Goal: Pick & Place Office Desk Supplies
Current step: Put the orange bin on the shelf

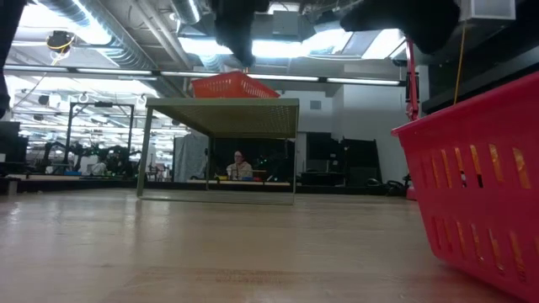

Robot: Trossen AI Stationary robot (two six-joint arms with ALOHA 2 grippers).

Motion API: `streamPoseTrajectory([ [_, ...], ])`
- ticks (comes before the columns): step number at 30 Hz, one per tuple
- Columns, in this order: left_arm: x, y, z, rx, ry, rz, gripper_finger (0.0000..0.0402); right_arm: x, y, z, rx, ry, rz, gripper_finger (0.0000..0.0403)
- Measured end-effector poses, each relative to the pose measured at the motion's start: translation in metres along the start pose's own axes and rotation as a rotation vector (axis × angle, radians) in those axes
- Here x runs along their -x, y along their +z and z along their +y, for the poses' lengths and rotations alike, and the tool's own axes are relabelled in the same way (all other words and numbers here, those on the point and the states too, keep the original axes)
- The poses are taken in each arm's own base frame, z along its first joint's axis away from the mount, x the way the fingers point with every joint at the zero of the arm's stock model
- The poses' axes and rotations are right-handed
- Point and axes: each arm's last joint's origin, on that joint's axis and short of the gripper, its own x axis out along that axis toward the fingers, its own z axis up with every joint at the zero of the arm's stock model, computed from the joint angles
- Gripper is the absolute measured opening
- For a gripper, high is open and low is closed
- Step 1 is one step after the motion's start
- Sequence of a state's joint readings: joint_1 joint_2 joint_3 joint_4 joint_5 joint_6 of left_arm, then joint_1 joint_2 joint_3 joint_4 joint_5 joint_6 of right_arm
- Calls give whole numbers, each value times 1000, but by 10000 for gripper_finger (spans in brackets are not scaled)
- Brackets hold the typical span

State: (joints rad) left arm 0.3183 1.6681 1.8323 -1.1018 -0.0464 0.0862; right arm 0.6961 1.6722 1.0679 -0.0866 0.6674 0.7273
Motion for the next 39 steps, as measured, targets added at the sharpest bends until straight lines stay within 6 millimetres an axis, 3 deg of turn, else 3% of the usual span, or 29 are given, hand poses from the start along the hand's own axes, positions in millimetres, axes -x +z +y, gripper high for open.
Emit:
streamPoseTrajectory([
  [4, -31, -5, -1, -62, 172, 170, 185, -4, 5, -2, 50, 21, -1, 215],
  [9, -58, -3, -1, -56, 195, 227, 185, -6, 6, -3, 89, 53, 23, 215],
  [17, -36, 24, 11, 93, 180, 87, 186, -6, 3, -1, 176, 144, 92, 215],
  [22, -23, 31, 13, 173, 179, 40, 193, -5, 3, -1, 245, 165, 104, 215],
  [39, -51, 24, 6, 304, 309, 150, 210, -3, -3, 3, 332, 306, 199, 215],
])
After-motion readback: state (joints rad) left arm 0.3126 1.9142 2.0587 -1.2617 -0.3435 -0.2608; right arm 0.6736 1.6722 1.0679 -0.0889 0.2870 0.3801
